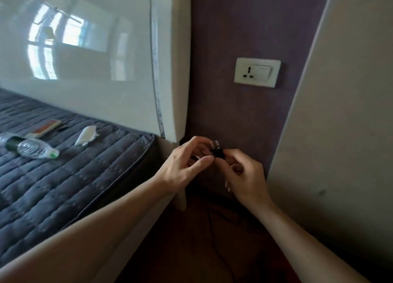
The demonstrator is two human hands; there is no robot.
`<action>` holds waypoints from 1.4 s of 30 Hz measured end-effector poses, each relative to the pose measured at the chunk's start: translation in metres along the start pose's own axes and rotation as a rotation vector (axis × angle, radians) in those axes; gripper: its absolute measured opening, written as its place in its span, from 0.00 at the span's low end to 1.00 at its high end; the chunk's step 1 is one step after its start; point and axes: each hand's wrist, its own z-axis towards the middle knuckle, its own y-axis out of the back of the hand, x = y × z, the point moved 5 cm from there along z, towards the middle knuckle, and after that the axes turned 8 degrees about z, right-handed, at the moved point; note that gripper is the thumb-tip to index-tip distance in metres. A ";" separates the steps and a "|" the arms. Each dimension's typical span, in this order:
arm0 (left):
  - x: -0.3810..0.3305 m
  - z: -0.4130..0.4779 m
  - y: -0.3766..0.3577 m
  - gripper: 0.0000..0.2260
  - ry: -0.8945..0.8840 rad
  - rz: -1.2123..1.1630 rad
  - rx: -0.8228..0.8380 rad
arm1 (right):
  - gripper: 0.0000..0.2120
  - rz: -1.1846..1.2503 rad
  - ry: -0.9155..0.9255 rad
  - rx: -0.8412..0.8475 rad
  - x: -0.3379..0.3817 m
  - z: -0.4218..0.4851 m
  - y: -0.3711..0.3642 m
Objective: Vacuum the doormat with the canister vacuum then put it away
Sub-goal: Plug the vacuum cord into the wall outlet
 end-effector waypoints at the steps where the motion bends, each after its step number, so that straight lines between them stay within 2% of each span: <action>1: 0.006 0.016 -0.004 0.18 -0.018 0.034 -0.011 | 0.02 -0.008 -0.010 -0.037 -0.005 0.009 0.011; 3: 0.023 0.049 -0.011 0.18 -0.044 0.175 -0.063 | 0.02 -0.032 -0.015 -0.129 -0.016 0.028 0.029; 6: 0.040 0.101 -0.012 0.22 -0.090 0.428 -0.203 | 0.08 -0.019 -0.065 -0.267 -0.036 0.060 0.047; 9: 0.033 0.151 -0.005 0.28 -0.147 0.594 -0.278 | 0.07 0.017 -0.133 -0.374 -0.044 0.095 0.051; 13: 0.010 0.214 0.005 0.44 -0.229 0.712 -0.253 | 0.07 0.173 -0.302 -0.504 -0.048 0.135 0.047; 18: 0.001 0.252 0.006 0.53 -0.315 0.841 -0.234 | 0.09 0.192 -0.364 -0.550 -0.047 0.160 0.048; 26: 0.007 0.258 0.005 0.53 -0.310 0.948 -0.243 | 0.11 0.076 -0.328 -0.597 -0.041 0.186 0.044; 32: 0.013 0.261 0.004 0.51 -0.313 0.931 -0.232 | 0.13 0.042 -0.371 -0.662 -0.044 0.192 0.032; 39: 0.014 0.261 0.004 0.50 -0.341 0.876 -0.239 | 0.17 0.152 -0.482 -0.709 -0.027 0.198 0.031; 42: 0.013 0.261 0.005 0.47 -0.338 0.823 -0.212 | 0.16 0.185 -0.496 -0.713 -0.019 0.202 0.035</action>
